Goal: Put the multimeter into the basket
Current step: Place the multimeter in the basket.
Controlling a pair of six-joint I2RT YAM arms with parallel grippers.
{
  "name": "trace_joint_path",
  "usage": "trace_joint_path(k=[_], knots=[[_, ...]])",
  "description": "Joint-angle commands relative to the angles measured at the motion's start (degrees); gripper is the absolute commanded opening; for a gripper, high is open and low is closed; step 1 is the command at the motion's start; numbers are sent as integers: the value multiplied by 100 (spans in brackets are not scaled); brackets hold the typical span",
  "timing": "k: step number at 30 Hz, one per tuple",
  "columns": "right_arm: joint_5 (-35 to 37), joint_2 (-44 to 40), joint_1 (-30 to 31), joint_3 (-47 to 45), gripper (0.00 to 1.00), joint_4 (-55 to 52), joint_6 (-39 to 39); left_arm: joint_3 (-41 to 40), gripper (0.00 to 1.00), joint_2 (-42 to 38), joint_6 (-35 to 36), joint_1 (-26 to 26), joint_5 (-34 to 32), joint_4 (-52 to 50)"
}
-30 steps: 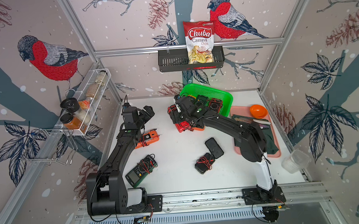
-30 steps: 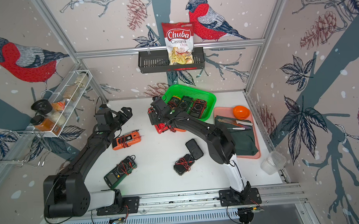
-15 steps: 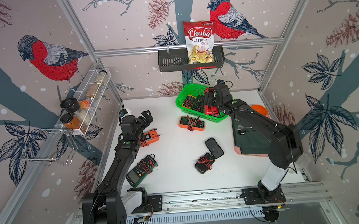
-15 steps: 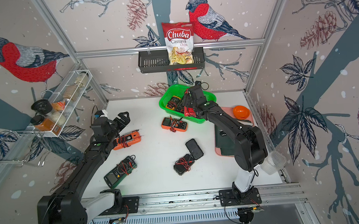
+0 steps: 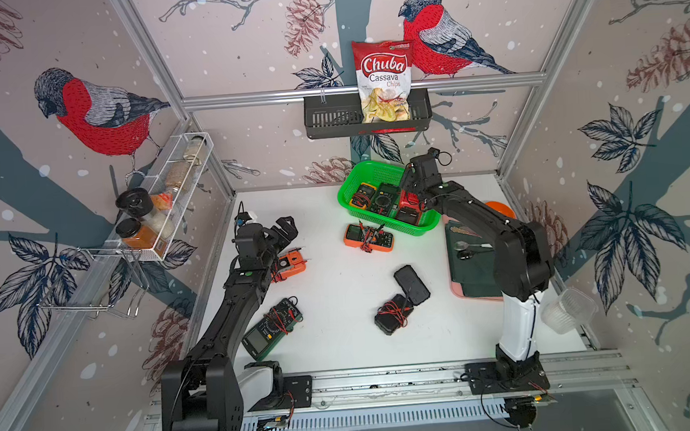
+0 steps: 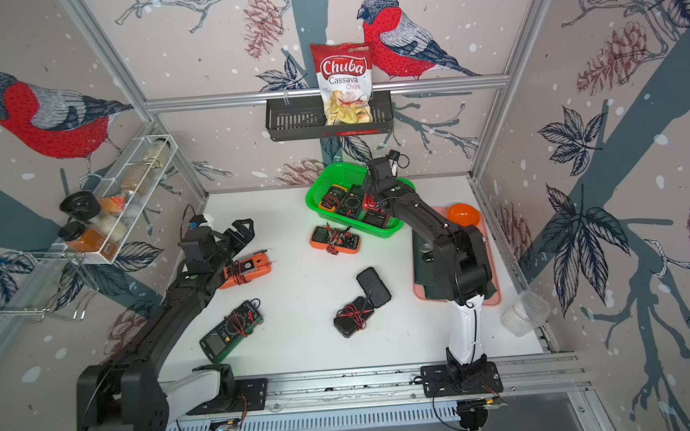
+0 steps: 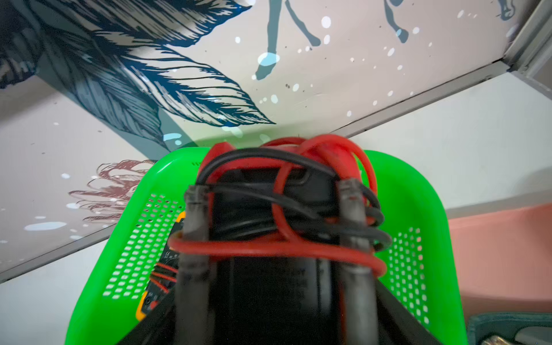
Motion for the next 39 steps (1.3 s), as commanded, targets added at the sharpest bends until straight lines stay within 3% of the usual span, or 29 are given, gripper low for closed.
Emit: trace_joint_path(k=[1,14,21,25,28,34,35,36,37,39], knots=[[408,219,-52,248,0,61,107,-31,99,12,-31,9,148,318],[549,1123,-229,677,0,-453,206,-61,99,126,-42,7,215,384],[241,1385,-388,679,0,-624,279,-61,98,158,-56,2,205,392],[15,1504,-407,662,6,-677,269,-49,99,198,-85,-4,201,401],[-86,1573,-404,626,22,-691,234,-40,99,222,-111,0,192,400],[-33,1559,-362,635,68,-765,114,-32,98,224,-128,-9,155,362],[14,1520,-337,644,78,-774,78,-37,99,217,-128,-8,148,364],[46,1475,-327,652,95,-774,21,-39,98,211,-129,-9,140,358],[75,1424,-302,668,100,-774,-37,-41,99,203,-128,-10,139,357],[108,1328,-262,733,100,-804,-145,-47,98,204,-130,-10,139,349]])
